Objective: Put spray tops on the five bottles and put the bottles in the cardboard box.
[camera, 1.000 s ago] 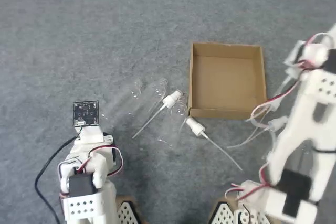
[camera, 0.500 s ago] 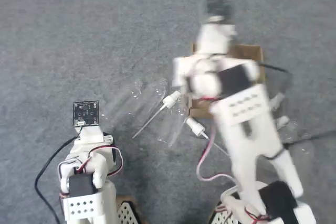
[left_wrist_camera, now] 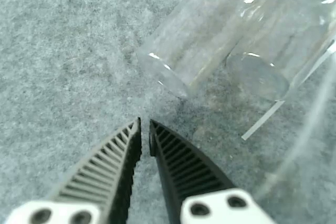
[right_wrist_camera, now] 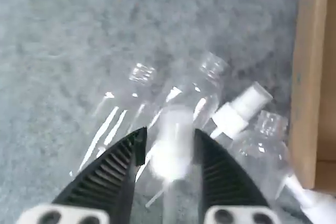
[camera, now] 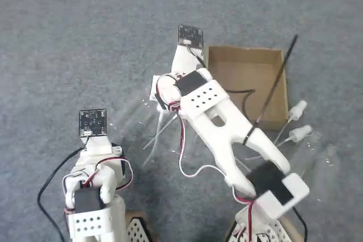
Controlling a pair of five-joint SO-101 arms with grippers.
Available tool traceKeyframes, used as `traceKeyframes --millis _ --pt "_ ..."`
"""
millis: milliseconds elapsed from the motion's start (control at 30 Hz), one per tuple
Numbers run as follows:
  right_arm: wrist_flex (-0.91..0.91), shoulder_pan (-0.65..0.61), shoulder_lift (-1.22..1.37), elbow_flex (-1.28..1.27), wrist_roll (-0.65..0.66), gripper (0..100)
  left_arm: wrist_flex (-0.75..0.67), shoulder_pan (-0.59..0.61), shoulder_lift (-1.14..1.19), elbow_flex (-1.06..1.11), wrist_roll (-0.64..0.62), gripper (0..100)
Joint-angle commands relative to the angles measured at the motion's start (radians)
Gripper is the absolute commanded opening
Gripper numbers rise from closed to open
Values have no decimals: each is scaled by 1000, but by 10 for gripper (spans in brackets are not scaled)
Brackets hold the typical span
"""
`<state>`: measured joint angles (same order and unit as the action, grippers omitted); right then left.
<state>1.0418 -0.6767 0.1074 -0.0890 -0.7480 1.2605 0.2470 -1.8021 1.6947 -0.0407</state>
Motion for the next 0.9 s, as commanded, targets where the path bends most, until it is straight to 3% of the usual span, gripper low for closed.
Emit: traceKeyframes --millis 0,200,300,400,600,733,867 --pt "-16 -1 7 5 -31 162 3 3 -20 -10 6 17" --pt "-4 2 2 25 48 184 3 3 -20 -10 6 17" --pt "105 38 -67 101 224 184 3 3 -20 -10 6 17" --pt "294 116 -159 219 480 184 3 3 -20 -10 6 17" --pt "604 440 -246 344 919 184 3 3 -20 -10 6 17" --pt "530 719 -203 313 1042 188 3 3 -20 -10 6 17" --pt "417 869 -79 293 1086 188 3 2 -20 -10 6 17"
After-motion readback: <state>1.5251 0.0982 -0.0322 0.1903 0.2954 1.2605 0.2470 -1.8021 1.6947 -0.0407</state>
